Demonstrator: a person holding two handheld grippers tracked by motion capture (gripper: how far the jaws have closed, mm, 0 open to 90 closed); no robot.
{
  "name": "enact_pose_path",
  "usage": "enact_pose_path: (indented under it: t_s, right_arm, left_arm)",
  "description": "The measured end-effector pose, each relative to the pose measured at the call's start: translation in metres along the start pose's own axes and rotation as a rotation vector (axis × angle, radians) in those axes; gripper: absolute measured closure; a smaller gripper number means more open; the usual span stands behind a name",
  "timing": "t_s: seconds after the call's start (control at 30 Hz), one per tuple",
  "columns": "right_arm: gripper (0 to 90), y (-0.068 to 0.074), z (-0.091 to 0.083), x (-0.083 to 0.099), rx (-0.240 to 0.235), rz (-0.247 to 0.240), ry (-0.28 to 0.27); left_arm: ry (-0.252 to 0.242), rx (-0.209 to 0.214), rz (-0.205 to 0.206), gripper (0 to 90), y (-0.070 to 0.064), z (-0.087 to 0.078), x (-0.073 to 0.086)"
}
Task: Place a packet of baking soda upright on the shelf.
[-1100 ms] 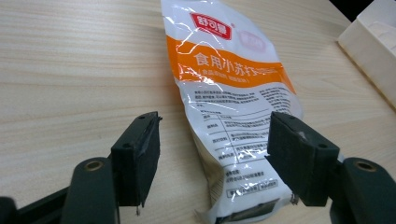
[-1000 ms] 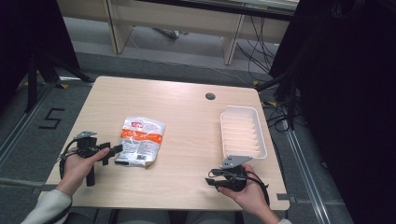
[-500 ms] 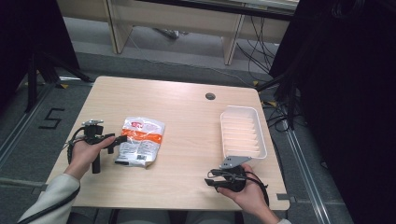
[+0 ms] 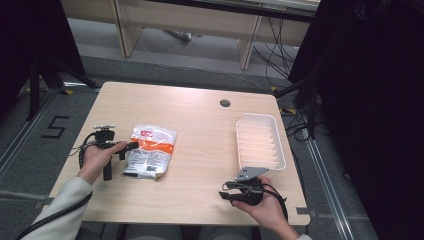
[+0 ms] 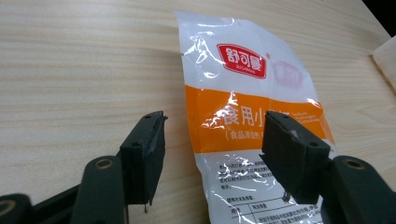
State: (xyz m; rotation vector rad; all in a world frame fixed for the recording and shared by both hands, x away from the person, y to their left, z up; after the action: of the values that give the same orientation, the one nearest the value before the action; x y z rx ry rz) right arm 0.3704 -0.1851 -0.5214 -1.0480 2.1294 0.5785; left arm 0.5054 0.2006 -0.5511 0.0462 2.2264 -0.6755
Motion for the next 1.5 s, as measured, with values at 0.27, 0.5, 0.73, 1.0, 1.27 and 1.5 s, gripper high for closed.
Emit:
enact_pose_path:
  t_s: [0.27,0.5,0.73,1.0,1.27,1.5]
  right_arm:
    - [55.1,0.001,0.001,0.000,-0.003,0.006,-0.006]
    - [55.2,0.002,0.003,-0.001,-0.005,0.005,-0.033]
    - [55.2,0.004,0.004,0.000,-0.001,0.013,-0.019]
    - [55.2,0.002,0.002,0.001,0.001,-0.005,0.003]
    - [55.2,0.003,0.004,0.000,0.001,0.003,-0.015]
    - [55.1,0.002,0.006,0.001,0.010,-0.012,-0.018]
  left_arm:
    - [-0.001,0.027,-0.039,41.9,0.001,0.006,0.001]
    - [0.005,0.051,-0.067,44.9,0.001,0.010,0.004]
    - [0.002,0.081,-0.078,50.9,-0.003,0.012,0.003]
    - [0.005,0.097,-0.062,57.6,-0.002,0.013,0.005]
    - [0.017,0.097,-0.050,56.1,-0.002,0.014,0.008]
    - [0.026,0.113,0.010,66.9,-0.001,0.012,0.010]
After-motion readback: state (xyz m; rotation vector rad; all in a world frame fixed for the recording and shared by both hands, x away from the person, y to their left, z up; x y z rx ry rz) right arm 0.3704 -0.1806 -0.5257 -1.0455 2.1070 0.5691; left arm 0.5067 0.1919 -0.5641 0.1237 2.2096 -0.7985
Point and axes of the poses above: each handheld gripper's, and its own axes: z roughly forward along the jaws, x roughly out of its underside, y roughly to its left, the point moved 7 cm from there along z, roughly forward along the jaws, and after that the axes turned 5 degrees about -y, right-handed, at the moved point
